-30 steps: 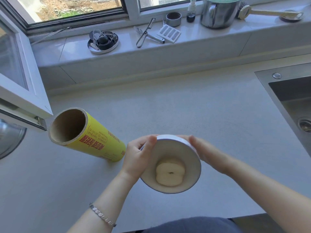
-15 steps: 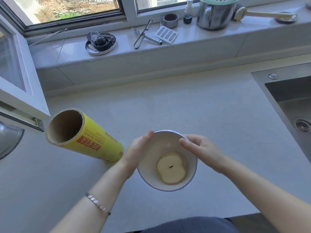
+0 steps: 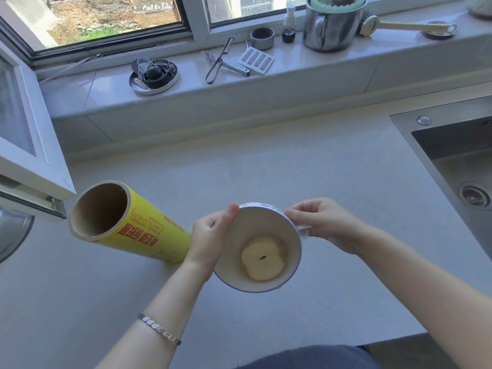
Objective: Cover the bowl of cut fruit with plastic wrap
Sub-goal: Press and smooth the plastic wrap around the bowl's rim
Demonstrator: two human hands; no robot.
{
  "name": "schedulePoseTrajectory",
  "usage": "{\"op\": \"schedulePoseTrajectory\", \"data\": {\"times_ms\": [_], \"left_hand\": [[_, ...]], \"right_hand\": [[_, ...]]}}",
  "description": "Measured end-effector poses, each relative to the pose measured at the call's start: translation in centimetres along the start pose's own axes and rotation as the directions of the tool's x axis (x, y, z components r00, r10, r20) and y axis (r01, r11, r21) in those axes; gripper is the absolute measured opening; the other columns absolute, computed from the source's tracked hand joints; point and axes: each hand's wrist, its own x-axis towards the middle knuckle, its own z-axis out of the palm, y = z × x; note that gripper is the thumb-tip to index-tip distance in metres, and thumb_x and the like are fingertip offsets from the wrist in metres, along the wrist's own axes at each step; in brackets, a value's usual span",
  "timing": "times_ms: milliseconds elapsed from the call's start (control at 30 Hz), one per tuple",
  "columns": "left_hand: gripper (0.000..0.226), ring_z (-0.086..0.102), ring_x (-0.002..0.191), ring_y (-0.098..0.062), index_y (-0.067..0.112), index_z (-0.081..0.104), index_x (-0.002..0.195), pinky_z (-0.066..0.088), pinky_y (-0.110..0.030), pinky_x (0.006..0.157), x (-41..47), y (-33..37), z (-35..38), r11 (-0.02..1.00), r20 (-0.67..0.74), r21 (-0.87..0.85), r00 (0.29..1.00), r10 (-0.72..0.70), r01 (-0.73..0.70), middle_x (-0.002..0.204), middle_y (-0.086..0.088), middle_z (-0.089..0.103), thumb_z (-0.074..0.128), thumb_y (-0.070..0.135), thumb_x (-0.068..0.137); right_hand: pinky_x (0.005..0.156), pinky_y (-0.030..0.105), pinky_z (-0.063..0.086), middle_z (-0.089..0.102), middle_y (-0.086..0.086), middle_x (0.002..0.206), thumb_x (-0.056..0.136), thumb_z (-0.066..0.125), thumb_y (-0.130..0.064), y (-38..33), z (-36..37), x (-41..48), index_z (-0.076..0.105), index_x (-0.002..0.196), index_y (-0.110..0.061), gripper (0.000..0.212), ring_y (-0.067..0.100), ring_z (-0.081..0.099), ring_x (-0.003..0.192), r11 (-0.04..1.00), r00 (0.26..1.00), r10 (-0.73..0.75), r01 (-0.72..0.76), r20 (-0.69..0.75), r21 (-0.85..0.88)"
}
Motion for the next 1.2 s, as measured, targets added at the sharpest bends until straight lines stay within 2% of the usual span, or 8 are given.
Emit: {"op": "schedulePoseTrajectory", "data": {"times_ms": [233, 400, 533, 800, 933, 1033, 1100, 1200], "left_hand": [[0.058, 0.033, 0.070, -0.023, 0.010, 0.055, 0.077, 0.025, -0.036, 0.067, -0.1, -0.6, -0.4, 0.997, 0.004, 0.054, 0.999, 0.046, -0.046, 0.076, -0.010, 0.041, 0.058, 0.064, 0.057], [0.060, 0.040, 0.067, -0.020, 0.002, 0.061, 0.068, 0.030, -0.033, 0.061, -0.3, -0.7, -0.4, 0.996, 0.024, 0.067, 0.998, 0.063, -0.064, 0.069, -0.011, 0.044, 0.057, 0.061, 0.056], [0.036, 0.057, 0.069, -0.014, 0.028, 0.074, 0.066, 0.045, -0.028, 0.065, -0.4, -0.5, -0.7, 0.994, 0.055, 0.076, 0.996, 0.074, -0.078, 0.068, 0.004, 0.066, 0.058, 0.058, 0.056], [0.031, 0.062, 0.070, -0.006, 0.035, 0.075, 0.068, 0.048, -0.027, 0.068, -0.5, -0.8, -0.8, 0.993, 0.075, 0.057, 0.992, 0.103, -0.107, 0.067, 0.014, 0.072, 0.057, 0.057, 0.057], [0.028, 0.065, 0.070, -0.001, 0.037, 0.075, 0.069, 0.051, -0.017, 0.065, -0.6, -0.7, -1.0, 0.988, 0.111, 0.064, 0.985, 0.130, -0.137, 0.070, 0.017, 0.073, 0.057, 0.056, 0.057], [0.023, 0.065, 0.068, 0.005, 0.040, 0.073, 0.065, 0.051, -0.012, 0.063, -1.1, -0.8, -1.0, 0.980, 0.174, 0.114, 0.975, 0.140, -0.161, 0.069, 0.021, 0.073, 0.059, 0.053, 0.054], [0.020, 0.064, 0.068, 0.007, 0.042, 0.073, 0.063, 0.050, -0.010, 0.063, -1.6, -1.2, -0.6, 0.980, 0.192, 0.132, 0.974, 0.124, -0.151, 0.068, 0.024, 0.072, 0.060, 0.053, 0.052], [0.021, 0.064, 0.069, 0.007, 0.042, 0.073, 0.064, 0.050, -0.010, 0.065, -1.8, -1.8, -0.3, 0.981, 0.179, 0.118, 0.975, 0.130, -0.153, 0.069, 0.024, 0.072, 0.058, 0.054, 0.055]], "right_hand": [[0.064, 0.015, 0.054, 0.062, 0.005, 0.076, 0.084, 0.059, -0.006, -0.7, -1.1, 0.4, 0.063, 0.087, -0.008, 0.005, 0.009, 0.059, 0.063, 0.971, 0.960, 0.233, -0.238, 0.153, 0.016], [0.047, 0.013, 0.046, 0.061, -0.003, 0.062, 0.080, 0.060, -0.019, -1.4, -1.8, 0.2, 0.064, 0.092, -0.005, 0.019, 0.003, 0.052, 0.050, 0.931, 0.902, 0.338, -0.363, 0.268, 0.048], [0.042, 0.012, 0.033, 0.044, -0.007, 0.054, 0.064, 0.064, -0.036, -1.8, -2.3, -0.2, 0.066, 0.085, -0.008, 0.035, 0.003, 0.036, 0.044, 0.962, 0.942, 0.274, -0.269, 0.195, -0.049], [0.064, 0.022, 0.035, 0.054, -0.003, 0.071, 0.064, 0.061, -0.052, -0.7, -0.5, -0.1, 0.064, 0.074, -0.018, 0.035, 0.010, 0.044, 0.066, 0.933, 0.967, 0.133, -0.048, 0.218, -0.356], [0.057, 0.017, 0.040, 0.057, -0.007, 0.058, 0.074, 0.068, -0.021, -0.4, -0.3, 0.3, 0.056, 0.067, -0.017, 0.014, 0.008, 0.048, 0.057, 1.000, 0.976, 0.004, 0.001, 0.218, -0.022], [0.050, 0.014, 0.045, 0.054, -0.007, 0.046, 0.074, 0.061, -0.015, -0.8, -0.5, 0.7, 0.050, 0.068, -0.016, 0.013, 0.010, 0.050, 0.052, 0.932, 0.996, -0.088, 0.075, 0.021, 0.355], [0.051, 0.013, 0.047, 0.057, -0.007, 0.048, 0.082, 0.058, -0.016, -1.1, -0.6, 1.0, 0.051, 0.068, -0.017, 0.015, 0.008, 0.054, 0.050, 0.970, 0.994, -0.091, 0.104, -0.066, 0.222], [0.065, 0.020, 0.051, 0.065, -0.001, 0.064, 0.083, 0.053, -0.038, -0.9, -0.4, 0.7, 0.056, 0.071, -0.016, 0.025, 0.010, 0.063, 0.060, 0.994, 1.000, 0.016, -0.014, 0.020, -0.111]]}}
